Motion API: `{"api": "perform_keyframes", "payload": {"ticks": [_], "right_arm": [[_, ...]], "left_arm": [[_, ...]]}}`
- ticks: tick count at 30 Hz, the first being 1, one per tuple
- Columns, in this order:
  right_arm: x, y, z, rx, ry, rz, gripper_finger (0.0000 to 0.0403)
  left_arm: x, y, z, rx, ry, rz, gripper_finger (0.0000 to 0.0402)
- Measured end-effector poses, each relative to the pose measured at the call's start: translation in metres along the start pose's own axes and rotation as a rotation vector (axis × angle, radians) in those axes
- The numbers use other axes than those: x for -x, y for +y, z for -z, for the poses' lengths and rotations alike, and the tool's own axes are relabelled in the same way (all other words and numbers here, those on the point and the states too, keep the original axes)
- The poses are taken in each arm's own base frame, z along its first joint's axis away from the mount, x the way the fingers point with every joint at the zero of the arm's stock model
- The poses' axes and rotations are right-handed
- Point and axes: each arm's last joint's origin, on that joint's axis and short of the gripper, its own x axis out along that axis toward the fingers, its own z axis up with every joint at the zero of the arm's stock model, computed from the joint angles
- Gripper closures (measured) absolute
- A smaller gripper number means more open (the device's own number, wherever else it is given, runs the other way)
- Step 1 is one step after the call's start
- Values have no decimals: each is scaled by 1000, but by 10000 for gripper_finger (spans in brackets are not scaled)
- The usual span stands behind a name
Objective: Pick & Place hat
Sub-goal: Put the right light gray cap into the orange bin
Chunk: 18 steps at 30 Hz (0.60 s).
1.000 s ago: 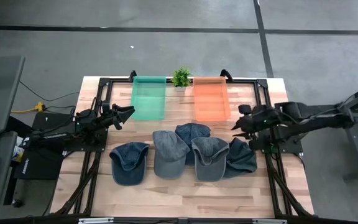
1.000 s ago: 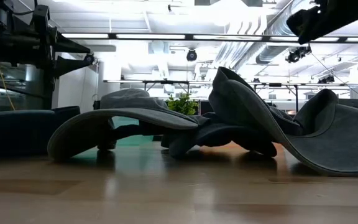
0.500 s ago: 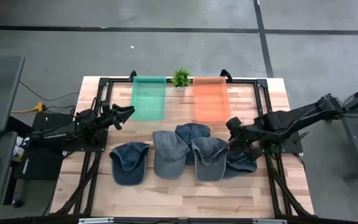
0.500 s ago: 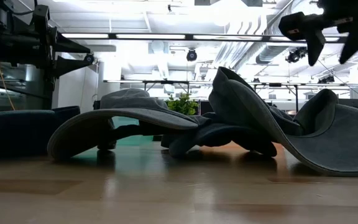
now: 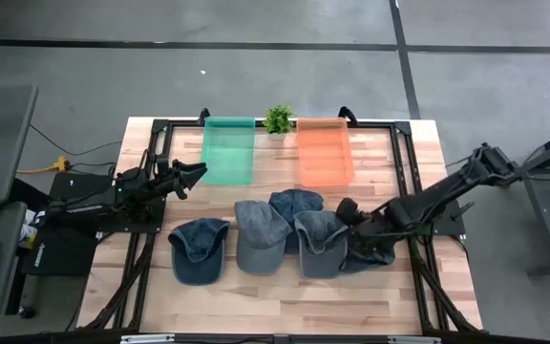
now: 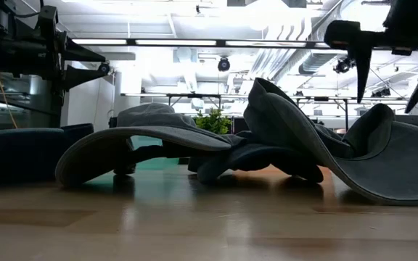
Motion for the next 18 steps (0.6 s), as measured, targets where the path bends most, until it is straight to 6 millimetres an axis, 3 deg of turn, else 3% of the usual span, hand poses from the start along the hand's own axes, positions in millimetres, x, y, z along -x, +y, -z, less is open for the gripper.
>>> {"api": "perform_keyframes", "payload": {"ticks": [10, 18], "right_arm": [[-16, 6, -17, 120, 81, 72, 152], [-29, 4, -33, 101, 3, 57, 152]], "left_arm": [[0, 0, 0, 0, 0, 0, 243], [0, 0, 0, 0, 0, 0, 243]]}}
